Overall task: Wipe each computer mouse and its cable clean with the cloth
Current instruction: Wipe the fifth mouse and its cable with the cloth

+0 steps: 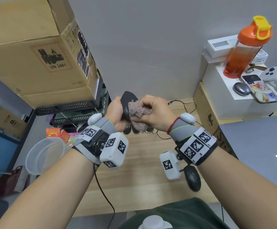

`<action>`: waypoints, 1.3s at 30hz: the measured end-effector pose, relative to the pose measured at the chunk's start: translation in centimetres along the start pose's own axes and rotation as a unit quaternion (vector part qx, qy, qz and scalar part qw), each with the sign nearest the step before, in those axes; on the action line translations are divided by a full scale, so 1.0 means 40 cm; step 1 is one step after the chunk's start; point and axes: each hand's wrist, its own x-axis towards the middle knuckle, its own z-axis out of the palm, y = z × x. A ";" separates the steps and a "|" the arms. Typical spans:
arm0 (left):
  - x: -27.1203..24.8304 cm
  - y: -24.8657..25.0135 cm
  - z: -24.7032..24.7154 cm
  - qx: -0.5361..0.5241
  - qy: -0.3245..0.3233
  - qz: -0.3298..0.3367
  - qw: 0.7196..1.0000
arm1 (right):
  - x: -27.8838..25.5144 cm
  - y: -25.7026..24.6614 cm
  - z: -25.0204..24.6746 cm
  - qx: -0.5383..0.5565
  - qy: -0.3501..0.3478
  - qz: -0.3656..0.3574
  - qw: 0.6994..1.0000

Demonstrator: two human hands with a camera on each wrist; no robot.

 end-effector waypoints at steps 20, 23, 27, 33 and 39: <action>0.019 -0.030 0.015 -0.004 0.002 -0.038 0.999 | 0.028 -0.028 -0.012 -0.012 -0.056 -0.017 0.998; 0.018 -0.032 0.014 0.005 0.033 -0.036 0.999 | 0.019 -0.011 -0.020 -0.031 -0.090 -0.008 0.995; 0.020 -0.030 0.015 0.022 0.056 -0.019 0.998 | 0.002 0.041 -0.027 -0.058 -0.104 0.036 0.992; 0.025 -0.013 0.012 0.020 0.062 -0.012 0.998 | 0.006 0.031 -0.030 -0.007 -0.048 0.033 0.998; 0.001 -0.020 0.019 0.101 0.022 -0.031 0.994 | 0.019 0.040 -0.032 0.001 -0.054 0.054 0.997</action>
